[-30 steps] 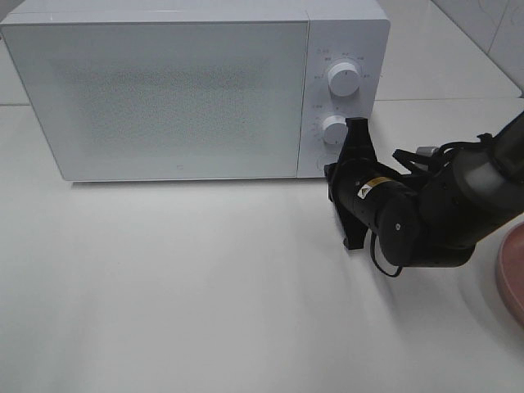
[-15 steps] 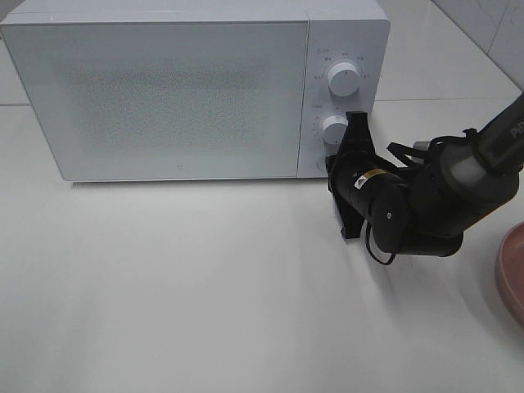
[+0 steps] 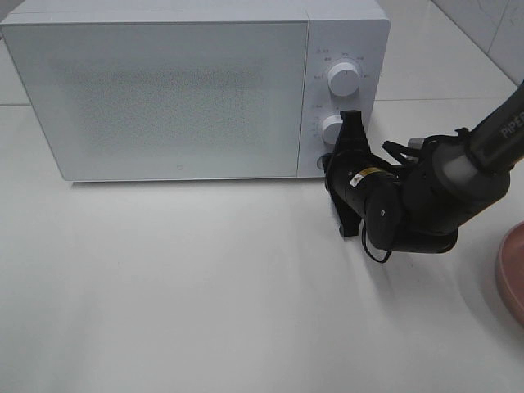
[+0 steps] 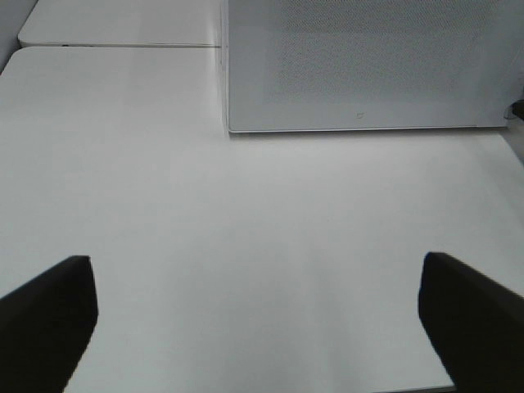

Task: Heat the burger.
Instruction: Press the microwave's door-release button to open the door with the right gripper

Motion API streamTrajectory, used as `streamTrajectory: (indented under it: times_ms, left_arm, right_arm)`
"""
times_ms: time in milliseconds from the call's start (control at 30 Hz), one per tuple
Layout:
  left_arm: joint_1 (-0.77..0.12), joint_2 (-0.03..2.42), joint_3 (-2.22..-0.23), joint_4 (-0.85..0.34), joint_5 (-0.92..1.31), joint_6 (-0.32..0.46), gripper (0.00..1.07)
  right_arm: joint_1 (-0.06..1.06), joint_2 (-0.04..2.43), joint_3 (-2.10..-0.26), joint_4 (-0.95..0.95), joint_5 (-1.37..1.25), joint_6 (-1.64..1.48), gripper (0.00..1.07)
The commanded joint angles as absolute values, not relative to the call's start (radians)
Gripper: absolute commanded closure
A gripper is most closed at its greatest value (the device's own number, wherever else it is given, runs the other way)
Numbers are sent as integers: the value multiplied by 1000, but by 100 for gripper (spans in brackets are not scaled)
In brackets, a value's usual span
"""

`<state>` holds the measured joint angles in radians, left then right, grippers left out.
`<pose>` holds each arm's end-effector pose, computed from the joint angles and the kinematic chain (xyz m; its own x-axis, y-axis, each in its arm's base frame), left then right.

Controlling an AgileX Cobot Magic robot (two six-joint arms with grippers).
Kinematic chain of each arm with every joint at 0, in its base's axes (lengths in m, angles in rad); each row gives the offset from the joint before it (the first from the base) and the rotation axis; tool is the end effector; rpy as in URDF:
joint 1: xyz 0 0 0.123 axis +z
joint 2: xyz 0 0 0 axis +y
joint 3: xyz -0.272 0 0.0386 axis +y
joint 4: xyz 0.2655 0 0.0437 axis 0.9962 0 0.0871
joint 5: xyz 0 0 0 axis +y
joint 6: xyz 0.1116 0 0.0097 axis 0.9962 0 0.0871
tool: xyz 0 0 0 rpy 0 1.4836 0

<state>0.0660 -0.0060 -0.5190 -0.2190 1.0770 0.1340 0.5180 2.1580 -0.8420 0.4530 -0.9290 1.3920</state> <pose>0.0357 -0.0191 0.2825 -0.4349 -0.0003 -0.9005 0.1194 0.9912 -0.0580 0.3587 0.1593 0.0460 -0.1455 0.9891 -0.0219 0.3160 0.0674 0.9463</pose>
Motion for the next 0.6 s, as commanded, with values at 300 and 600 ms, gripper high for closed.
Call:
streamTrajectory:
  times_ms: [300,600]
  left_arm:
    - [66,-22,-515,-224,1068,132,7]
    - [66,-22,-515,-224,1068,132,7]
  right_arm:
    - [502,2153,-905,510,-1114,1371,107]
    - [480,2156,-975,529,-1162,1303,107]
